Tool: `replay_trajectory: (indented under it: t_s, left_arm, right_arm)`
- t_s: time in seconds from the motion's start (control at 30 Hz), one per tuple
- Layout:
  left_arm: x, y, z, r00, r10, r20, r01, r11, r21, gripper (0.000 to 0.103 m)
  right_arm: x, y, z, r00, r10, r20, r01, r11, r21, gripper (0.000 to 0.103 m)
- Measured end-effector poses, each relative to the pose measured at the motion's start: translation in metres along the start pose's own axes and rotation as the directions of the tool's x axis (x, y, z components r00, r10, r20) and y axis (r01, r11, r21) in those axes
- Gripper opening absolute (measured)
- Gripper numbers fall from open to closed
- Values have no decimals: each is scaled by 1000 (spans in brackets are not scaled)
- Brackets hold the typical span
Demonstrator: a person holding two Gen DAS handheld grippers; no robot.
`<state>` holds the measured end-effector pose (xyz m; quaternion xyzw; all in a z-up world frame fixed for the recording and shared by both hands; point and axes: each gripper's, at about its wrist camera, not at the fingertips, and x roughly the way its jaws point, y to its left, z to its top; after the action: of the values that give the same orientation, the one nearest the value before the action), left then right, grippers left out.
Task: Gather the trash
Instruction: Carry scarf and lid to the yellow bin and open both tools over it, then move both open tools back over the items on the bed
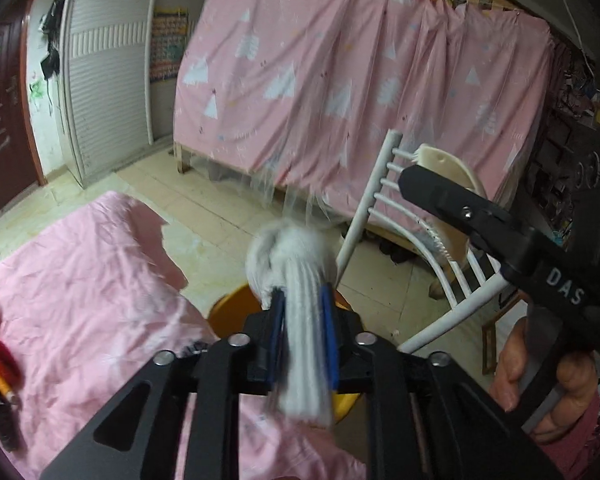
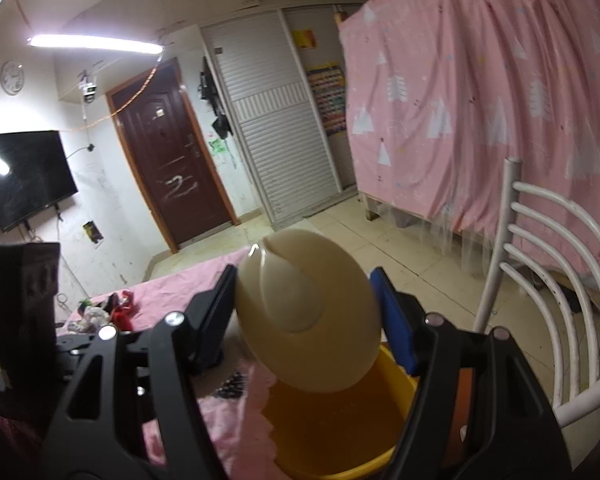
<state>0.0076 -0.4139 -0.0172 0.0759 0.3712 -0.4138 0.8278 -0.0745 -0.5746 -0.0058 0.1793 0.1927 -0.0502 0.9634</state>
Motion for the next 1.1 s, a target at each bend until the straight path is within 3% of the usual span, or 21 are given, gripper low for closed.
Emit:
replay_trajectory:
  t_s: [0.03, 0.1, 0.27, 0.57, 0.67, 0.73, 0.9, 1.1]
  left_arm:
    - [2, 1, 1, 1000, 3, -3, -3, 1000, -3, 24]
    - [3, 5, 2, 1000, 9, -8, -9, 1000, -16, 46]
    - [-13, 25, 1, 1000, 25, 15, -24, 996, -89, 54]
    - [-63, 73, -3, 992, 105, 69, -90, 976, -198, 60]
    - [-82, 92, -7, 986, 143, 88, -119, 965, -232, 66]
    - [-94, 106, -10, 981, 171, 95, -141, 956, -257, 68]
    - [-119, 143, -21, 966, 236, 105, -193, 929, -317, 69]
    - [-149, 178, -35, 946, 303, 112, -245, 898, -365, 70]
  right_arm:
    - [2, -4, -1, 1000, -4, -5, 4, 1000, 7, 65]
    - [7, -13, -5, 1000, -10, -18, 10, 1000, 21, 65]
    - [35, -16, -14, 996, -18, -89, 21, 999, 34, 65]
    - [95, -5, -57, 958, -90, -272, 89, 996, -18, 66]
    - [104, -4, -65, 947, -119, -299, 119, 993, -19, 84]
    - [108, -3, -66, 943, -136, -302, 136, 990, -19, 84]
    - [113, 17, -57, 948, -130, -290, 126, 991, -31, 84]
    - [124, 80, -44, 963, -57, -262, 33, 995, -95, 84]
